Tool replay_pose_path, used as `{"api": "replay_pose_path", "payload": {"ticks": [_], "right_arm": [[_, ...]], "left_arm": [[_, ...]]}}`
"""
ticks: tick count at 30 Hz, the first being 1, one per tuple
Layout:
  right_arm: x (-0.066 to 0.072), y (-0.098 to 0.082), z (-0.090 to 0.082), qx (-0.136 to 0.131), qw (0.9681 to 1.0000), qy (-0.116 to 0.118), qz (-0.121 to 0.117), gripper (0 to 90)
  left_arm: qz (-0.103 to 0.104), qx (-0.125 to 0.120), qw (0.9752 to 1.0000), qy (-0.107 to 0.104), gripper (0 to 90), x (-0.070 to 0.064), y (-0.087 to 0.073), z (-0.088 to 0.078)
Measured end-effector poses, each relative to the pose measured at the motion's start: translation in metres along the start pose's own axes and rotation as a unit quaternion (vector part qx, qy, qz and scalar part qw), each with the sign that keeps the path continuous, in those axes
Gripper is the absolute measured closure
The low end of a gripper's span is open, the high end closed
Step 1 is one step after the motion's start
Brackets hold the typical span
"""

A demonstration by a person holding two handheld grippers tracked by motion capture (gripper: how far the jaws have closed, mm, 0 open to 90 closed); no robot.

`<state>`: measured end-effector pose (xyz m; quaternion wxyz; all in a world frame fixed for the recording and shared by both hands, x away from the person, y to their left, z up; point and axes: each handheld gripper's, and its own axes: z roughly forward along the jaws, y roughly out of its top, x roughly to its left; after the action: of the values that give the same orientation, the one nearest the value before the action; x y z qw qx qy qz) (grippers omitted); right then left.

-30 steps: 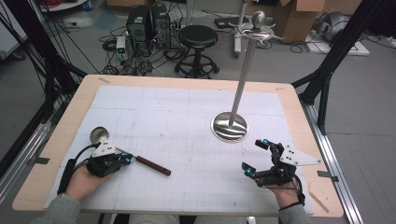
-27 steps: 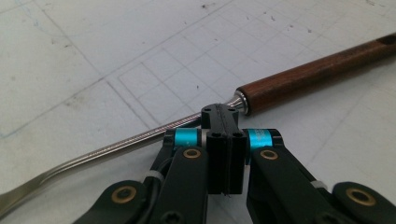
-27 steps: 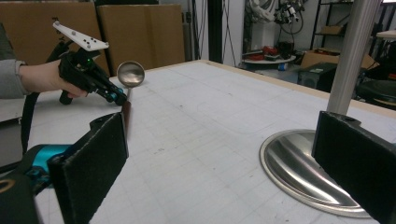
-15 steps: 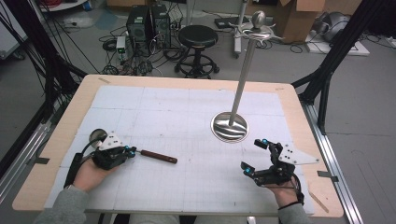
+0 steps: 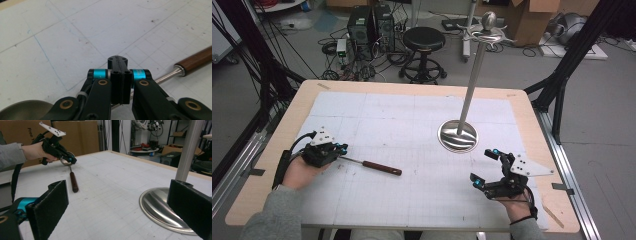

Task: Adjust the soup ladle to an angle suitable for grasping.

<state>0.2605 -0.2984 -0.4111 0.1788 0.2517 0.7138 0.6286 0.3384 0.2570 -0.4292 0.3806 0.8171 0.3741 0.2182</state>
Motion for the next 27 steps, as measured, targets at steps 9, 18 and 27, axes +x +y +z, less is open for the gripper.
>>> {"api": "replay_pose_path", "payload": {"ticks": [9, 18, 27], "right_arm": [[0.0, 0.0, 0.0, 0.0, 1.0, 0.007, 0.003, 2.9], [0.001, -0.001, 0.001, 0.003, 0.9999, 0.01, 0.003, 2.8], [0.001, 0.0, 0.001, 0.001, 0.9999, 0.011, 0.004, 2.8]], "left_arm": [[-0.024, 0.041, 0.9988, 0.009, 89.7, 0.003, -0.004, 0.016], [-0.019, 0.04, 0.999, 0.006, 89.7, 0.004, -0.005, 0.016], [-0.015, 0.049, 0.9986, 0.011, 89.7, 0.003, -0.006, 0.012]]}}
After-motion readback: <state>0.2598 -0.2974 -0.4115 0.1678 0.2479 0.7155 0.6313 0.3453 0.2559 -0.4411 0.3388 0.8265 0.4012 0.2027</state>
